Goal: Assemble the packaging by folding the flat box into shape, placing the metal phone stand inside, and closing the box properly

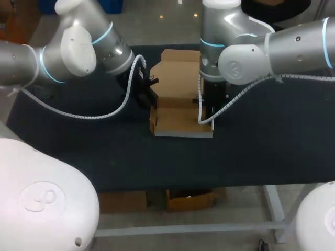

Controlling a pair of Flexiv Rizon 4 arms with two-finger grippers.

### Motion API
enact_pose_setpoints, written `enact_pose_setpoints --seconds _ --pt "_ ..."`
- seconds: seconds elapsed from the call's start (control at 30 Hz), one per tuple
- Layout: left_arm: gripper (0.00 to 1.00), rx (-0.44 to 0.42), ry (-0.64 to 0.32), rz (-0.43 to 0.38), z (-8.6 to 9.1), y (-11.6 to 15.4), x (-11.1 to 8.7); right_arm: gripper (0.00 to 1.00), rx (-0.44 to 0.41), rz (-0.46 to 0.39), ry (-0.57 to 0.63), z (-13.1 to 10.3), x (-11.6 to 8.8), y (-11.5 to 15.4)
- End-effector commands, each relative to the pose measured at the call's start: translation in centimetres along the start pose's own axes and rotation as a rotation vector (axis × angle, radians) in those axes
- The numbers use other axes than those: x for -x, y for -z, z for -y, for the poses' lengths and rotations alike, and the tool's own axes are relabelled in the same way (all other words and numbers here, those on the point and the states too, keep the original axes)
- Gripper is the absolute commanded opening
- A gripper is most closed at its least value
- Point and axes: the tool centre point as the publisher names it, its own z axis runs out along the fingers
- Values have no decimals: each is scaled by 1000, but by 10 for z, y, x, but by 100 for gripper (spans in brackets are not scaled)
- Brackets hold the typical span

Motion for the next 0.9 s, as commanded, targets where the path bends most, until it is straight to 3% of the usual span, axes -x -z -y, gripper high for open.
enact_pose_setpoints --seconds 0.03,0.3,0.9 --pt "25 19 -4 17 2 8 -5 0 -2 0 1 0 -1 0" --pt "29 70 -14 -41 -1 18 0 0 -2 0 1 0 -1 0" --pt "27 51 -7 -173 -18 40 58 0 -2 0 1 0 -1 0"
